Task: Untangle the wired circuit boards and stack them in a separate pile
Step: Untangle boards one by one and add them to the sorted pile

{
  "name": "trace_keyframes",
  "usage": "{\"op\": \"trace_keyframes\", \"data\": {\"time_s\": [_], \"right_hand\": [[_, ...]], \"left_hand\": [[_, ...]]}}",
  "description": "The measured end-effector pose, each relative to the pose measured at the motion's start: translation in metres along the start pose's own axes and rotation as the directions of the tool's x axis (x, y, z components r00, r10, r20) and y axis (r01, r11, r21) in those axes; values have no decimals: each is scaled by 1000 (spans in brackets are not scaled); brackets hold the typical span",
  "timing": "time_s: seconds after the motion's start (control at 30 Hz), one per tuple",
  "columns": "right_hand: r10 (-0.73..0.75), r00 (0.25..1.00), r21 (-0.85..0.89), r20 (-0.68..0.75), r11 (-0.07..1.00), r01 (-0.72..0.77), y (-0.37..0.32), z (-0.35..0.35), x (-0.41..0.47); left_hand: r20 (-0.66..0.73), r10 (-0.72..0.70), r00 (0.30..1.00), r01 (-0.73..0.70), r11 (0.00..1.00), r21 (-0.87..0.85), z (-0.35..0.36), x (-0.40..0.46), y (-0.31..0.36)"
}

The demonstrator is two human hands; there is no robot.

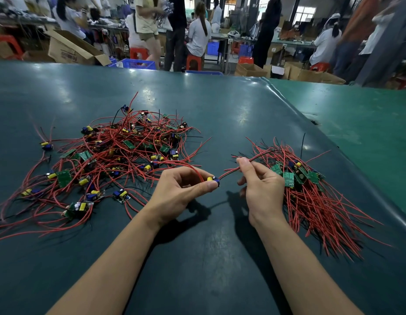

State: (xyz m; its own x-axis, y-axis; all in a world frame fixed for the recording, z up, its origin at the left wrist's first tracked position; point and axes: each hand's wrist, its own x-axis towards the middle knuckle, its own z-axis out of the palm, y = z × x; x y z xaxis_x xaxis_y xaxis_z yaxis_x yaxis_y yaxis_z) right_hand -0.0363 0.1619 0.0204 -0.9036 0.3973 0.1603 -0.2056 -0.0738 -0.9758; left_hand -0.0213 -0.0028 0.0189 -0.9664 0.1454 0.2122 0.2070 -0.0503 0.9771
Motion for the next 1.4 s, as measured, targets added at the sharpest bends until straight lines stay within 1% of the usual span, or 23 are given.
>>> {"op": "trace_keyframes", "data": {"time_s": [0.07,0.17,0.2,0.33,0.5,0.57,0.67,0.77,0.8,0.83,0.87,0.9,0.93,0.97,1.0,1.03,1.07,1.17,1.23,1.27,1.3,1.33,1.4], "right_hand": [[-10,1000,-16,7,1000,10,1,-1,0],[-82,996,-129,30,988,85,3,-2,1],[-90,996,-138,22,986,93,4,-3,3],[0,998,8,-67,1000,0,3,-7,10],[-53,996,81,-74,995,59,2,-7,10],[-56,993,101,-101,993,66,1,-8,12],[-83,991,100,-103,991,93,1,-9,11],[-96,991,152,-97,982,110,-2,-8,9],[-69,995,207,-72,975,82,-3,-6,8],[-12,1000,269,-17,963,16,-5,-4,7],[66,995,314,71,946,-85,-6,-3,5],[147,972,311,184,929,-199,-6,0,1],[217,929,261,300,918,-298,-6,3,-4],[256,881,203,399,912,-357,-5,5,-10],[257,850,172,460,913,-370,-3,7,-14],[234,848,172,476,920,-351,-1,8,-16],[206,865,187,457,929,-320,-1,9,-16],[146,943,207,298,955,-213,-3,7,-12],[102,979,172,179,976,-133,0,5,-13],[88,981,129,174,985,-112,2,6,-16],[86,972,84,220,991,-107,3,7,-19],[93,949,43,301,993,-111,4,9,-23],[118,893,19,434,990,-140,4,11,-26]], "left_hand": [[-1,10,1000,-10,1000,-4,0,0,0],[-6,13,1000,-13,1000,2,-1,-1,0],[-12,12,1000,-12,1000,2,-1,-1,0],[-32,4,999,-5,1000,-5,-2,0,-1],[-48,7,999,-9,999,-50,-3,0,2],[-36,4,999,-6,999,-54,-3,-1,2],[-15,13,1000,-14,999,-41,-3,-1,2],[-50,14,999,-17,998,-60,-4,0,1],[-69,14,998,-19,997,-79,-4,0,0],[-87,12,996,-21,994,-105,-5,1,0],[-102,10,995,-23,992,-127,-5,1,0],[-110,11,994,-26,990,-135,-5,1,0],[-106,18,994,-31,991,-127,-4,1,-1],[-92,27,995,-37,993,-108,-4,0,-1],[-74,35,997,-41,995,-91,-4,0,-1],[-64,39,997,-44,996,-80,-4,-1,-1],[-62,41,997,-45,996,-73,-4,-1,-1],[-120,26,992,-34,998,-58,-5,0,-2],[-220,6,975,-23,997,-77,-4,3,-4],[-272,-9,962,-22,994,-111,-3,4,-4],[-303,-19,953,-26,990,-141,-4,5,-4],[-304,-12,953,-34,989,-145,-4,5,-4],[-217,46,975,-63,995,-74,-4,4,-5]]}}
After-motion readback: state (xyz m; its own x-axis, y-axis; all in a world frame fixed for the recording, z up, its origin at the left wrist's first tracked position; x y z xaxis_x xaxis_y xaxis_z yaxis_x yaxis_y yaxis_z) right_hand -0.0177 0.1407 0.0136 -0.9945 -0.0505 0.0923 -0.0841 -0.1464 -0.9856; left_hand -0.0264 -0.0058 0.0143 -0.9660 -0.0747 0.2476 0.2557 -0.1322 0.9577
